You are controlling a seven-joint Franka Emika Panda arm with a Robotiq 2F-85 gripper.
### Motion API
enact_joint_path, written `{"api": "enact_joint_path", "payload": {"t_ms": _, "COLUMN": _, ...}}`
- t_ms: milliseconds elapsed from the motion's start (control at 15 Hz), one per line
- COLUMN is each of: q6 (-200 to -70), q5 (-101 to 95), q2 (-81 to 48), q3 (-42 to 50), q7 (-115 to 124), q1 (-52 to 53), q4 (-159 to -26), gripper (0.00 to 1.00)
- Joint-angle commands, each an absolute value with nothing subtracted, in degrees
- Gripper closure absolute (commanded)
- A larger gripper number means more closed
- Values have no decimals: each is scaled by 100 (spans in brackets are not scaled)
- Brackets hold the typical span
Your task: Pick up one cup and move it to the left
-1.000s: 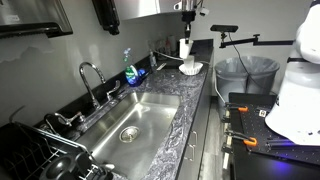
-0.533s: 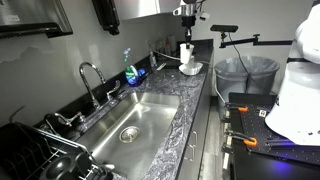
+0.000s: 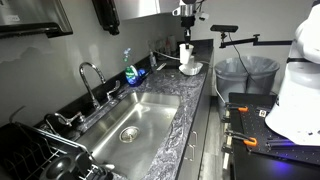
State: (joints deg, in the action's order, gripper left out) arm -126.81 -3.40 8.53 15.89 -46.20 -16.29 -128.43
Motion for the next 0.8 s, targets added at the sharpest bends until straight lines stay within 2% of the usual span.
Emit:
{"api": "enact_joint_path", "payload": {"t_ms": 0, "q6": -12727, "q5": -560, "q2": 765, "q3": 1487, "q7": -3993, "q1": -1455, "q4": -12855, "gripper": 99}}
{"api": "enact_joint_path", "payload": {"t_ms": 733, "q6": -12891, "q5": -383, "q2": -114, "q3": 1263, "q7": -3226, "q1": -1198, "q4": -12704, "gripper": 99}}
